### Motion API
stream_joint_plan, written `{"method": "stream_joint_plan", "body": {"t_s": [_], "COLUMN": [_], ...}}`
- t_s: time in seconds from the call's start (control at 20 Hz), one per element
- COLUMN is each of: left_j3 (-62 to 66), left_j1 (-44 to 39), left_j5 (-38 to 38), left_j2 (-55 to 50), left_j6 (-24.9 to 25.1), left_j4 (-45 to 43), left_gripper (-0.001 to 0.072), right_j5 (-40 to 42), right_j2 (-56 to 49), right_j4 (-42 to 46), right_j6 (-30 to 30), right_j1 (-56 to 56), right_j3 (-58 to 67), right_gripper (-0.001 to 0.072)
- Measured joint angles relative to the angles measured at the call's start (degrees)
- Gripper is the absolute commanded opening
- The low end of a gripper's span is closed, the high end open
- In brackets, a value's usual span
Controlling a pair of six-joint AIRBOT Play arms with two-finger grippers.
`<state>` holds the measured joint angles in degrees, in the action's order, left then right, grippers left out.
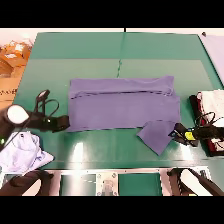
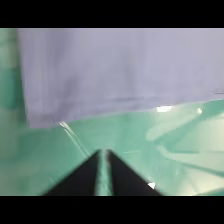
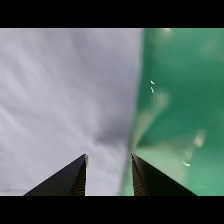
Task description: Fold the shirts.
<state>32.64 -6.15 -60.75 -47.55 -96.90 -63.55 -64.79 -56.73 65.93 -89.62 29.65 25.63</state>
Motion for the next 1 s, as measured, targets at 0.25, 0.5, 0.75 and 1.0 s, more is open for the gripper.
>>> {"method": "stream_joint_plan", "body": {"t_s": [0.25, 0.5, 0.75, 1.0], "left_j3": [-10.32, -16.81, -18.21, -15.74], "left_j1": [-0.87, -11.04, -18.53, -20.06], "left_j5": [7.52, 22.14, 41.88, 47.84], "left_j2": [2.49, 2.86, -2.71, -7.52], "left_j6": [-3.74, -9.70, -17.59, -18.73], "left_j4": [8.33, 15.52, 17.05, 15.52], "left_gripper": [0.0693, 0.0691, 0.0582, 0.0166], "right_j5": [5.20, 7.54, 8.26, 8.39], "right_j2": [-2.73, -3.61, -3.76, -3.76], "right_j4": [-11.54, -15.56, -16.50, -16.76], "right_j6": [5.90, 9.14, 9.94, 10.14], "right_j1": [0.02, 0.02, -0.07, -0.79], "right_j3": [-1.95, -2.36, -2.40, -2.40], "right_gripper": [0.0236, 0.0235, 0.0236, 0.0237]}}
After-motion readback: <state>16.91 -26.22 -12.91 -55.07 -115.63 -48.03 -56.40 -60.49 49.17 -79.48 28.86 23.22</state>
